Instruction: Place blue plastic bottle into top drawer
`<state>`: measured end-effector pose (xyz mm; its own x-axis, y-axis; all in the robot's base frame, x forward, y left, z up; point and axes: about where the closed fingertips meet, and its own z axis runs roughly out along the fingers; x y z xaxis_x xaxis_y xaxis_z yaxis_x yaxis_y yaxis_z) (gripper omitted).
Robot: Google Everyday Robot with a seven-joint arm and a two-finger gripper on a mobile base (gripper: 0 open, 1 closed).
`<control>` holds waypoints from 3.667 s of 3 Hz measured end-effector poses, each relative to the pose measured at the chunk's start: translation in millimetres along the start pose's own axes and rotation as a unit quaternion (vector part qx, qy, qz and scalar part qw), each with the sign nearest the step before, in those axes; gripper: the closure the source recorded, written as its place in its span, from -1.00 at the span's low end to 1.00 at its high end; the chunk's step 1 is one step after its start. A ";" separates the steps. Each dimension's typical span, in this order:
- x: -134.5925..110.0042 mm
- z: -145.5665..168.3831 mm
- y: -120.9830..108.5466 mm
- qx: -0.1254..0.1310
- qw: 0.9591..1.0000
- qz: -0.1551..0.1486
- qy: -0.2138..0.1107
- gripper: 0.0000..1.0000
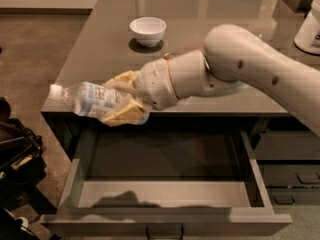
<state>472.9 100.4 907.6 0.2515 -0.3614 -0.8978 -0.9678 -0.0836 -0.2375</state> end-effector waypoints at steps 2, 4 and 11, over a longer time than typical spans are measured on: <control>74.0 -10.7 64.7 0.095 0.989 0.116 -0.005 1.00; 187.8 -10.9 121.1 0.183 0.950 0.239 0.078 1.00; 240.8 -7.4 123.1 0.189 0.938 0.276 0.094 -1.00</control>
Offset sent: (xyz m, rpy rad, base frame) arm -0.0796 -0.0981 -0.1619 0.0441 0.2810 -0.4886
